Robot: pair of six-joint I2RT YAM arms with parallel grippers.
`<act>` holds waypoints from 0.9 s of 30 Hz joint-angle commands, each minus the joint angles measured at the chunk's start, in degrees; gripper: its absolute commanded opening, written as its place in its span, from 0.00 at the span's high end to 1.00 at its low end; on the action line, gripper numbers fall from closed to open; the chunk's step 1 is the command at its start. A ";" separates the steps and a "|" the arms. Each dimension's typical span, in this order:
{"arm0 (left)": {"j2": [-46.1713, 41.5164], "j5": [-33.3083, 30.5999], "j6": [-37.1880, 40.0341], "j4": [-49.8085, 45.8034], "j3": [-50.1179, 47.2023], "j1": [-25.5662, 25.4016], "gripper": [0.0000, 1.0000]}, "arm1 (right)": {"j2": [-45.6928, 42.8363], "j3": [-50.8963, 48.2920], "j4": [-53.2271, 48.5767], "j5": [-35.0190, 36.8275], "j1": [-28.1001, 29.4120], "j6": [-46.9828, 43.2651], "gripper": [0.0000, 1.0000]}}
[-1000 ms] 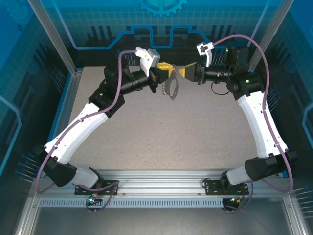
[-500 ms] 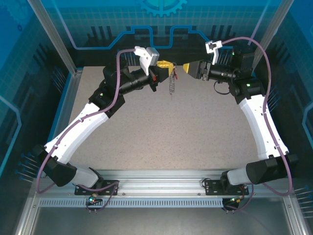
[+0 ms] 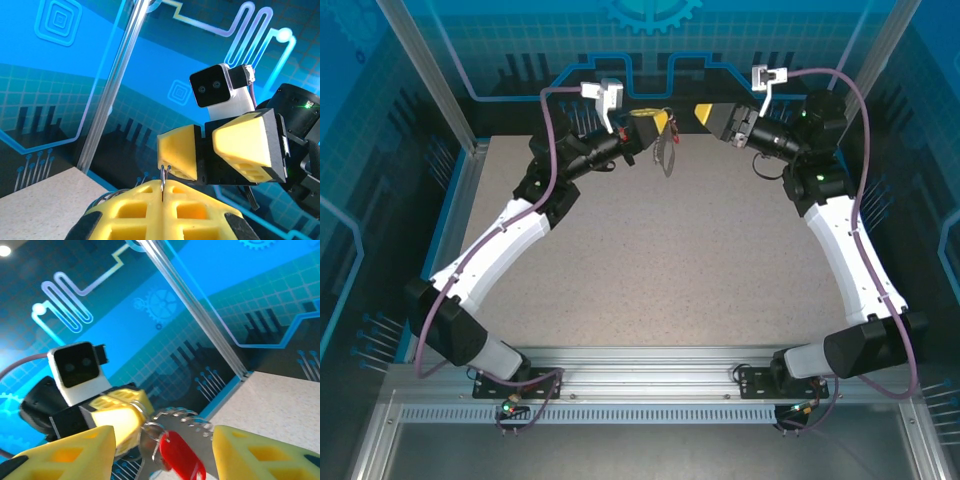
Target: Put the keys on the keyring
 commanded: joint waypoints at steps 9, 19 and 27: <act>1.05 2.71 -6.56 8.54 1.13 0.42 1.00 | 2.70 -0.06 4.75 0.86 5.49 1.94 0.62; 1.40 2.53 -6.83 9.34 1.74 0.56 1.00 | 2.83 -2.06 3.65 -0.99 8.97 1.45 0.86; 2.02 2.89 -7.86 10.13 2.03 1.07 1.00 | -1.45 -4.00 0.16 0.21 3.55 0.28 0.65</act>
